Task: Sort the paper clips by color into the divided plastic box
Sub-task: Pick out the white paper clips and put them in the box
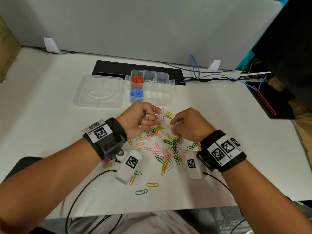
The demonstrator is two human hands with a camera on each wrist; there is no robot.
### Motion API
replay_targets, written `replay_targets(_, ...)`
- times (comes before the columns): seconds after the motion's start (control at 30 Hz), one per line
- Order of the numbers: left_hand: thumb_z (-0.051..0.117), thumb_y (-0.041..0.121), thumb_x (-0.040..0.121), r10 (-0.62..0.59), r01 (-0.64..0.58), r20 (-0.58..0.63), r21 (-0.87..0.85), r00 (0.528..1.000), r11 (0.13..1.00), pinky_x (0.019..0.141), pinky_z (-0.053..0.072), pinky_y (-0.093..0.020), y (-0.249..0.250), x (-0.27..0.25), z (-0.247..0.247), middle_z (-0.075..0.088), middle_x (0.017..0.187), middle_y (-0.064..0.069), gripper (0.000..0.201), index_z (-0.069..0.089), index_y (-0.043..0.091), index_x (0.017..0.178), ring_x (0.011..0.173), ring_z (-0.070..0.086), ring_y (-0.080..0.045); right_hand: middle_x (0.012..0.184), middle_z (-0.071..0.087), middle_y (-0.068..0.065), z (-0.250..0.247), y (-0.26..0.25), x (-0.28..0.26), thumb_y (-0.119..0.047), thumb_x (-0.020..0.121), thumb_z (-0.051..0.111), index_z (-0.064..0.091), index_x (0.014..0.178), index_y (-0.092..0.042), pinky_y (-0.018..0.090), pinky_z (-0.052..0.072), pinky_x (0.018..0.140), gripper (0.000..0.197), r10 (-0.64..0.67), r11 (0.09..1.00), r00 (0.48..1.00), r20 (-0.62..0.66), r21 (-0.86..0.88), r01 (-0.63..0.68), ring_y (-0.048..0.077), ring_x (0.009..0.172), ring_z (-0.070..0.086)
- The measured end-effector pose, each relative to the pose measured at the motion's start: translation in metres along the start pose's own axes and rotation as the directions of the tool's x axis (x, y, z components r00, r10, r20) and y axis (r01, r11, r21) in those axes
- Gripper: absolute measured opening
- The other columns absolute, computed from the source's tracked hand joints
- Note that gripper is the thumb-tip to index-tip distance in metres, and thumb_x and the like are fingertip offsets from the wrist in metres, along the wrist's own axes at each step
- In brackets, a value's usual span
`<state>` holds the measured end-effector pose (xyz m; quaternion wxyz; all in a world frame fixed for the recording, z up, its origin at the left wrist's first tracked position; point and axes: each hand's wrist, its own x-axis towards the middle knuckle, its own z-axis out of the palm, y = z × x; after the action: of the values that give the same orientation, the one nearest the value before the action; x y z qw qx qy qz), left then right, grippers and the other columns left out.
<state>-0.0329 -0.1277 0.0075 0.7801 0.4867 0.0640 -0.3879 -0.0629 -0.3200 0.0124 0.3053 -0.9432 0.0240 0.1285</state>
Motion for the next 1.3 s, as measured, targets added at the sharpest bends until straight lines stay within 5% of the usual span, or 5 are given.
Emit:
replay_targets(0.27, 0.052, 0.028, 0.096, -0.054, 0.071, -0.052, 0.424, 0.997, 0.903, 0.034, 0.017, -0.016, 0.005, 0.002, 0.008, 0.046, 0.057, 0.000, 0.036, 0.052, 0.013, 0.063, 0.038, 0.026, -0.007, 0.082, 0.069, 0.007, 0.021, -0.014, 0.008, -0.011, 0.083, 0.062, 0.068, 0.086, -0.008, 0.035, 0.058, 0.072, 0.007, -0.016, 0.943, 0.993, 0.121, -0.329, 0.055, 0.024, 0.078, 0.067)
replay_targets(0.47, 0.073, 0.029, 0.087, 0.071, -0.065, 0.046, 0.954, 0.996, 0.293, 0.092, 0.052, -0.024, 0.003, 0.006, 0.008, 0.075, 0.093, 0.012, 0.010, 0.079, 0.023, 0.088, 0.093, 0.067, -0.005, 0.077, 0.067, 0.006, 0.018, -0.010, 0.008, -0.013, 0.086, 0.061, 0.067, 0.079, -0.009, 0.035, 0.057, 0.065, 0.010, -0.034, 0.933, 0.992, 0.118, -0.351, 0.074, 0.024, 0.074, 0.066)
replay_targets(0.73, 0.077, 0.020, 0.081, 0.052, -0.136, 0.149, 0.970, 0.987, -0.201, 0.071, 0.041, -0.017, -0.008, 0.013, 0.027, 0.072, 0.088, 0.008, 0.013, 0.078, 0.016, 0.093, 0.080, 0.060, -0.008, 0.074, 0.066, 0.002, 0.010, 0.003, 0.005, -0.009, 0.088, 0.060, 0.061, 0.063, -0.017, 0.029, 0.050, 0.065, 0.027, -0.051, 0.966, 0.997, 0.054, -0.252, 0.063, 0.019, 0.074, 0.062)
replay_targets(1.0, 0.065, 0.018, 0.088, 0.071, -0.114, 0.137, 0.958, 0.988, -0.263, 0.080, 0.055, -0.034, -0.011, 0.015, 0.019, 0.072, 0.088, -0.002, 0.012, 0.075, 0.012, 0.086, 0.081, 0.064, -0.017, 0.080, 0.072, -0.001, 0.003, 0.015, -0.002, -0.014, 0.087, 0.070, 0.077, 0.078, -0.012, 0.032, 0.057, 0.074, 0.011, -0.077, 0.996, 0.995, -0.063, -0.039, 0.075, 0.014, 0.076, 0.067)
replay_targets(1.3, 0.067, 0.026, 0.087, -0.051, -0.106, 0.097, 0.967, 0.994, -0.232, 0.080, 0.053, -0.029, -0.009, 0.015, 0.014, 0.070, 0.095, 0.001, 0.007, 0.071, 0.019, 0.086, 0.087, 0.063, -0.016, 0.083, 0.068, -0.005, 0.014, -0.010, 0.005, -0.008, 0.080, 0.068, 0.078, 0.088, -0.014, 0.032, 0.055, 0.075, 0.014, -0.180, 0.916, 0.967, 0.179, -0.327, 0.231, 0.019, 0.083, 0.065)
